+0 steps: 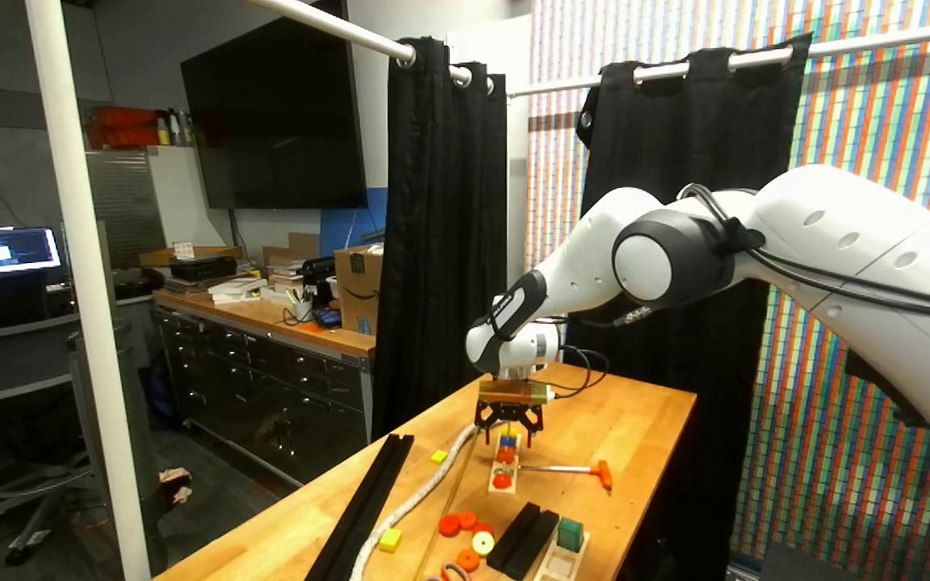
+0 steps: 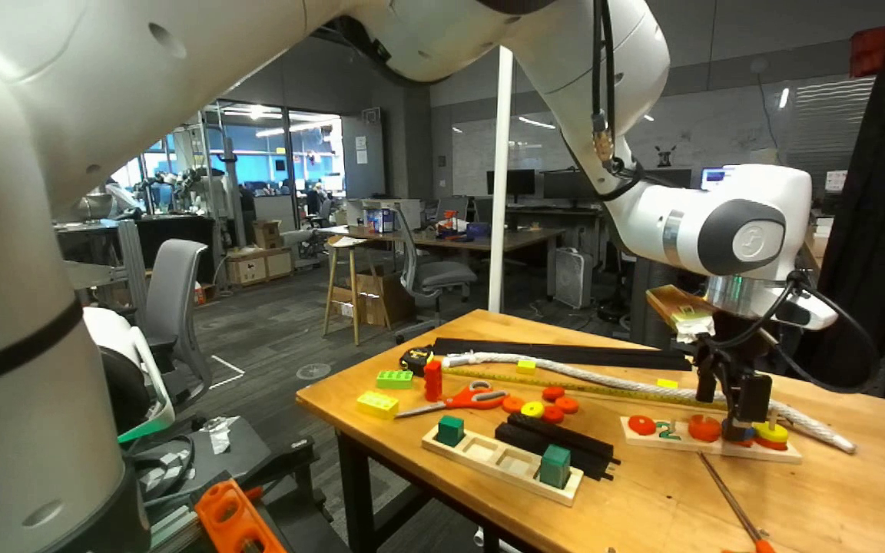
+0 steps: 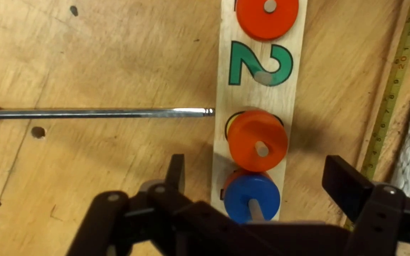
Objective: Pick up one token from the holder and put it on the table.
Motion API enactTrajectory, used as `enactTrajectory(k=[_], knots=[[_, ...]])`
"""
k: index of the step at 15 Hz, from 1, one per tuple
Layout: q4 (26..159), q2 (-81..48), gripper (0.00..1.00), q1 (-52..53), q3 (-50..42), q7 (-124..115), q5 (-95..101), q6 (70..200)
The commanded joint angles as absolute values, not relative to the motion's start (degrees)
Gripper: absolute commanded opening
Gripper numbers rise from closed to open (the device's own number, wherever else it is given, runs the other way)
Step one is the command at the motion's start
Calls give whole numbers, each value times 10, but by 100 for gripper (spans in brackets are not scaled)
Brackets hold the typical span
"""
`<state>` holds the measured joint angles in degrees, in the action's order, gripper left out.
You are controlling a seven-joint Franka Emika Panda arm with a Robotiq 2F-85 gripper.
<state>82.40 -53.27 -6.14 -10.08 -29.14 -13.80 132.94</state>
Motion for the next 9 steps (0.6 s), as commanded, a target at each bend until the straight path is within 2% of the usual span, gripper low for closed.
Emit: enactTrajectory(k=[1,9], knots=[[772,-560,100,-67,-101,-300,-131,1299],[740,-578,100,-75,-96,-295,-134,1264]])
